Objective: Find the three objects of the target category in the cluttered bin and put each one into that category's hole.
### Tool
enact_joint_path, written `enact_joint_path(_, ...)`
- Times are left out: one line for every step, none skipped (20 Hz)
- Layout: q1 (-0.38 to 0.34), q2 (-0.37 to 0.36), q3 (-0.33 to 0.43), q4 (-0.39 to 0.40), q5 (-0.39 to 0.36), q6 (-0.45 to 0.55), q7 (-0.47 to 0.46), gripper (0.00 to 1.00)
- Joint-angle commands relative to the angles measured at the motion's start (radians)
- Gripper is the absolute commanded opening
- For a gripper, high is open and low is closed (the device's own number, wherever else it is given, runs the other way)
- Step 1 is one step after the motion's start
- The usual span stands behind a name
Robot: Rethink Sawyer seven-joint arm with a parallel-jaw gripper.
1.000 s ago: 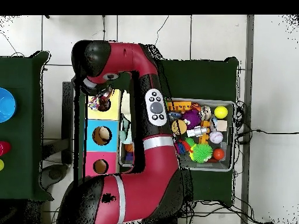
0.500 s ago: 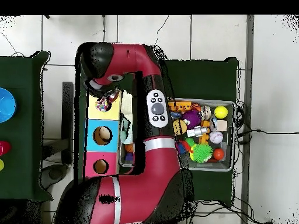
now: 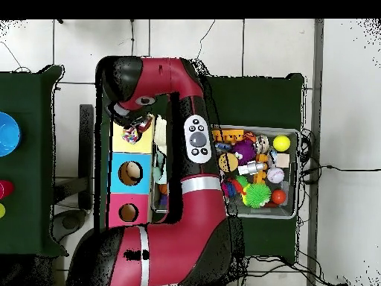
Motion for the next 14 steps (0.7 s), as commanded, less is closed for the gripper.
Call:
enact_joint_path(-0.039, 0.091, -0.053, 0.070, -0.037, -0.116, 0.137, 0.00)
enact_joint_path(-0.042, 0.089, -0.053, 0.081, -0.030, -0.116, 0.137, 0.00)
enact_joint_path(-0.043, 0.088, -0.055, 0.087, -0.027, -0.118, 0.136, 0.00)
enact_joint_path(-0.045, 0.095, -0.055, 0.083, -0.027, -0.121, 0.132, 0.00)
enact_joint_path(-0.048, 0.103, -0.054, 0.079, -0.027, -0.125, 0.127, 0.00)
enact_joint_path(-0.050, 0.112, -0.054, 0.074, -0.030, -0.137, 0.118, 0.00)
enact_joint_path(-0.052, 0.119, -0.054, 0.075, -0.033, -0.154, 0.111, 0.00)
enact_joint_path(-0.055, 0.128, -0.054, 0.070, -0.036, -0.166, 0.102, 0.00)
enact_joint_path(-0.057, 0.134, -0.054, 0.069, -0.039, -0.178, 0.095, 0.00)
enact_joint_path(-0.058, 0.140, -0.054, 0.067, -0.042, -0.191, 0.087, 0.00)
enact_joint_path(-0.059, 0.148, -0.050, 0.065, -0.040, -0.197, 0.081, 0.00)
enact_joint_path(-0.062, 0.155, -0.046, 0.063, -0.035, -0.201, 0.075, 0.00)
enact_joint_path(-0.063, 0.157, -0.043, 0.069, -0.032, -0.213, 0.073, 0.00)
enact_joint_path(-0.064, 0.160, -0.041, 0.070, -0.030, -0.221, 0.070, 0.00)
